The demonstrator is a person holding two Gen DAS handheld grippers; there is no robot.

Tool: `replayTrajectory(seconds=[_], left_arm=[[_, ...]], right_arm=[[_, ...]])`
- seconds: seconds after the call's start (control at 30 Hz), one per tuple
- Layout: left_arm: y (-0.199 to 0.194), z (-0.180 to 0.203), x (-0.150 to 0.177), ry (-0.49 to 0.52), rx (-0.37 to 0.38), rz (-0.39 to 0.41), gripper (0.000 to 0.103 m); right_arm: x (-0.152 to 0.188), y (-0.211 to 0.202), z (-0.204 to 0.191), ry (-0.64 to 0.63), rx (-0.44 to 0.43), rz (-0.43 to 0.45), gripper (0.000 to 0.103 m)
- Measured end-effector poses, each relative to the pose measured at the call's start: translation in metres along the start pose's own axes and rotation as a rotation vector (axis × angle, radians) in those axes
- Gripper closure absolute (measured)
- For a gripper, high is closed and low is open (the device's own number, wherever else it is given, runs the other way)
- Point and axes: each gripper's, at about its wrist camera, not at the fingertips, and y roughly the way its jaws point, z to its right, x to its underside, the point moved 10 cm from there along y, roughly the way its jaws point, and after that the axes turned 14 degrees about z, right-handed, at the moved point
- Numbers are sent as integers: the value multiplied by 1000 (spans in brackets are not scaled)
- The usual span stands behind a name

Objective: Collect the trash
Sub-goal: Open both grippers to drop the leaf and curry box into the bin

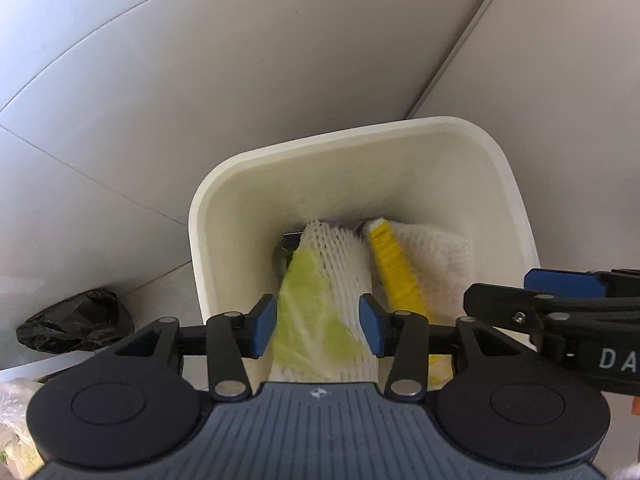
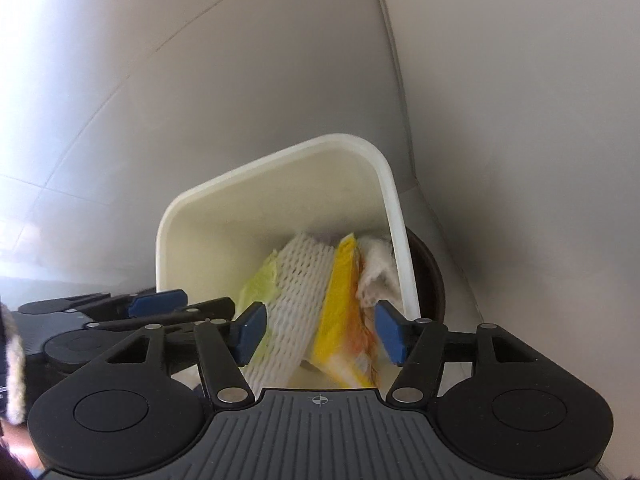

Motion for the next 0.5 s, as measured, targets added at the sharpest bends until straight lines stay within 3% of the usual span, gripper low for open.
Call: replayTrajectory(seconds=[0.17, 0.5], left_arm=[[-9, 4, 0, -5, 2, 16, 47], [-38, 3, -16, -4, 22, 65, 36]], right_arm=[[-1, -10, 0, -2, 0, 3, 40], [-3, -33, -10, -39, -20, 25, 35]])
